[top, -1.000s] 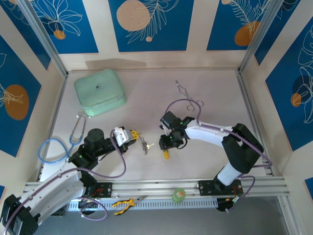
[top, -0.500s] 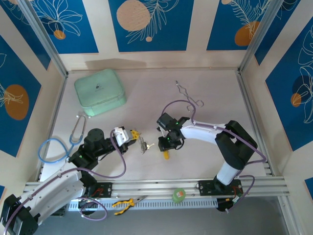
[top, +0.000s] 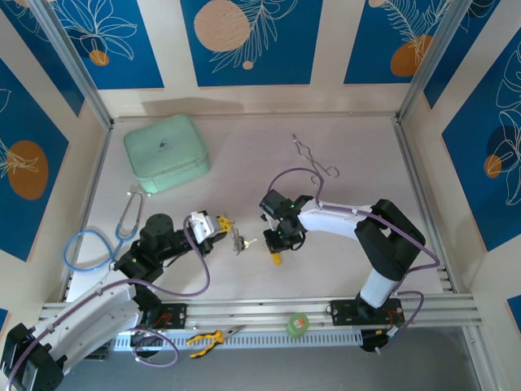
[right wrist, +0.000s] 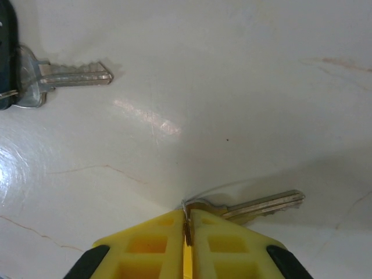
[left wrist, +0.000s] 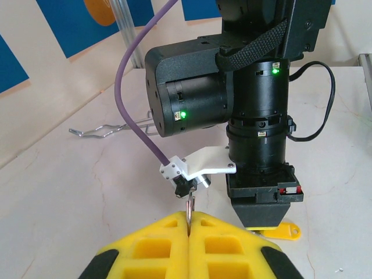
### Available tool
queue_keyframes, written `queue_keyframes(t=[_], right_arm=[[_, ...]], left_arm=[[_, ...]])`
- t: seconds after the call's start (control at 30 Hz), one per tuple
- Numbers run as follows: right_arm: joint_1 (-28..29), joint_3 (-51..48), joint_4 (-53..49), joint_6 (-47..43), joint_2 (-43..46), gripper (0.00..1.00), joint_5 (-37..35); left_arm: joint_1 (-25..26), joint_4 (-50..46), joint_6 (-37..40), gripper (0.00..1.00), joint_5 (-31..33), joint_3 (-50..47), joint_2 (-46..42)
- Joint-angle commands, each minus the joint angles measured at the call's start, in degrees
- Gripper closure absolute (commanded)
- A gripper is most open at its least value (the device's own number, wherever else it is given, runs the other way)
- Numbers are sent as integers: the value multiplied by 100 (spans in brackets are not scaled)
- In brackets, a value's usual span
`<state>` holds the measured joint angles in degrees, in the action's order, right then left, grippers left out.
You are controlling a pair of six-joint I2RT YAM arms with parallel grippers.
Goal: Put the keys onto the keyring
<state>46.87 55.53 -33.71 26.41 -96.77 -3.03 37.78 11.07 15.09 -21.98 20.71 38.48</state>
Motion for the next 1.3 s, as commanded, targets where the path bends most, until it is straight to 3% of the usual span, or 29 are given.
queue_keyframes(t=[0.0, 0.13, 0.47, 0.8, 1.27], right_arm=[[41, 151, -118, -23, -65, 91, -31], [56, 151, -113, -27, -54, 100, -99], [217, -226, 351, -236, 888, 100, -540], [226, -886, 1062, -599, 2204, 100, -547], [107, -1489, 1751, -1827, 3274, 100, 541]], left_arm=[[33, 71, 83, 100, -34, -33, -15], [33, 60, 82, 100, -26, -32, -29], [34, 70, 100, 100, -17, -36, -25], [28, 62, 118, 100, -19, -36, -25], [43, 62, 132, 100, -43, -42, -5]])
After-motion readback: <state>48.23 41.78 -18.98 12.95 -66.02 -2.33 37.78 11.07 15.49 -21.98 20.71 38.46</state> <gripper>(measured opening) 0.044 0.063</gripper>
